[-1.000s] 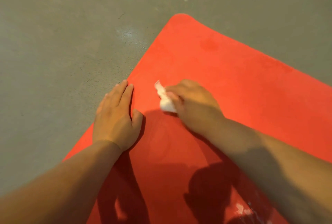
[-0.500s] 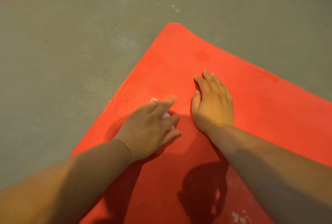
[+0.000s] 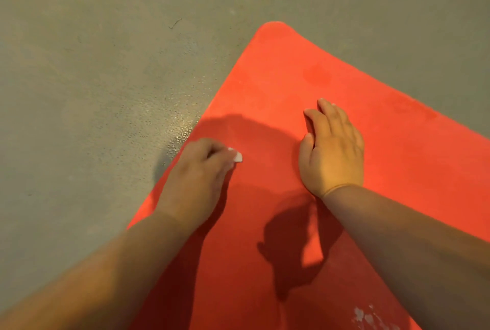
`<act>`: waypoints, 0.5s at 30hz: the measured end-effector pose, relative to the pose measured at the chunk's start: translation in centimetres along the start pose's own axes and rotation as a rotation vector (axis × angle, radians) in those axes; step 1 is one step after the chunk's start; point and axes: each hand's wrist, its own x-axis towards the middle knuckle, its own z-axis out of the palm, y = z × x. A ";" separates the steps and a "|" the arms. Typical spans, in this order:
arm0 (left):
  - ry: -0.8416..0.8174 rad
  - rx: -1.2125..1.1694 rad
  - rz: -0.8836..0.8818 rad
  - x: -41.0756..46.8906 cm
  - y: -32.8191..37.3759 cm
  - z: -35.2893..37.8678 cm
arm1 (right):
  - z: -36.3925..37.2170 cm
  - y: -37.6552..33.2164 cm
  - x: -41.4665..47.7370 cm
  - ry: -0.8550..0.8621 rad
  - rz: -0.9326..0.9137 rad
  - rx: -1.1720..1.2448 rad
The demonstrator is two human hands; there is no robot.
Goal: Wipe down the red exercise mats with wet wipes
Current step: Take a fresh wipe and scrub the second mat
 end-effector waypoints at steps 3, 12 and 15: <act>-0.053 0.024 0.180 1.0 -0.9 -1.1 | -0.1 0.1 0.1 -0.004 0.006 -0.001; -0.095 0.015 0.102 9.6 -0.3 0.3 | 0.1 -0.1 0.0 -0.003 0.016 -0.017; -0.131 -0.005 0.160 3.9 -1.8 -1.6 | -0.1 -0.1 0.0 -0.006 0.008 -0.021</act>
